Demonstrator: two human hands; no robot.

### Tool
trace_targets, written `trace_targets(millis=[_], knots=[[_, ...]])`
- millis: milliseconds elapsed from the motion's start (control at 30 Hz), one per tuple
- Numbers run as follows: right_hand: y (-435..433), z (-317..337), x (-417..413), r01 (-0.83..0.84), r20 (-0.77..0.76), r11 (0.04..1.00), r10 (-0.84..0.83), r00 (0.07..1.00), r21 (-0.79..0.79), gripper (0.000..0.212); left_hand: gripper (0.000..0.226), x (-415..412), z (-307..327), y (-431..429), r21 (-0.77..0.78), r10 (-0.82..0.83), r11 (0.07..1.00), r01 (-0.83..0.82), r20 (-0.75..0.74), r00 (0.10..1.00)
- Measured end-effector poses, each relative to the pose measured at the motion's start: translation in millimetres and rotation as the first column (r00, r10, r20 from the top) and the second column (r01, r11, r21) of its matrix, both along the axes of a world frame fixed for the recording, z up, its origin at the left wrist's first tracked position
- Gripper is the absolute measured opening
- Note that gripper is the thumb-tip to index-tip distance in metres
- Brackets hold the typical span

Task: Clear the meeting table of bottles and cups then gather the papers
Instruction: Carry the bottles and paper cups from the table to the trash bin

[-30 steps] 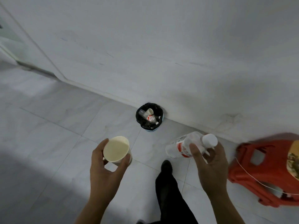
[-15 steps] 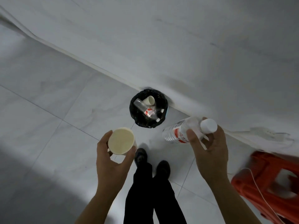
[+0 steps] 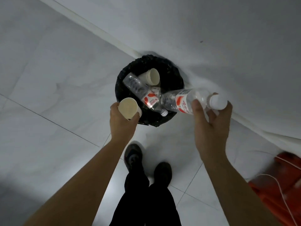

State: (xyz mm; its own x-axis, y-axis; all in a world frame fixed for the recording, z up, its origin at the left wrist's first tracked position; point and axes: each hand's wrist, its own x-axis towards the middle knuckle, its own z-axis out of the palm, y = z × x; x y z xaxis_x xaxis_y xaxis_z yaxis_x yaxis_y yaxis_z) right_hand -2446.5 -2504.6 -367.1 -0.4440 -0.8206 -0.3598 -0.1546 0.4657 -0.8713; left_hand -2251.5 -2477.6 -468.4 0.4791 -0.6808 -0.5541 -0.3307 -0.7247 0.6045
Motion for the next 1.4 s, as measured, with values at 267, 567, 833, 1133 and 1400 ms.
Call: trace_targets(millis=[267, 567, 833, 1133, 1400], knots=[[-48.8, -119.2, 24.5, 0.006, 0.01, 0.988, -0.007, 1.0, 0.151, 0.052, 0.085, 6.4, -65.0, 1.9, 0.061, -0.331, 0.944, 0.326, 0.157, 0.93], [-27.6, -105.5, 2.3, -0.082, 0.057, 0.863, 0.062, 0.996, 0.499, 0.09, 0.074, 24.2, -28.1, 31.0, 0.069, -0.408, 0.912, 0.403, 0.081, 0.909], [10.6, 50.0, 18.6, -0.556, -0.303, 0.816, 0.576, 0.759, 0.158, 0.049, 0.049, 45.6, 136.6, 51.7, -0.121, -0.159, 0.978, 0.17, 0.098, 0.982], [72.7, 363.2, 47.4, -0.796, -0.286, 0.605, 0.76, 0.583, -0.015, 0.034, 0.041, 70.2, 459.2, 155.1, -0.351, 0.082, 0.935, -0.054, 0.063, 0.995], [129.9, 488.1, 67.3, -0.836, -0.043, 0.503, 0.851, 0.523, -0.219, 0.026, 0.034, 38.3, 582.8, 282.4, -0.553, 0.603, 0.683, -0.476, 0.059, 0.796]])
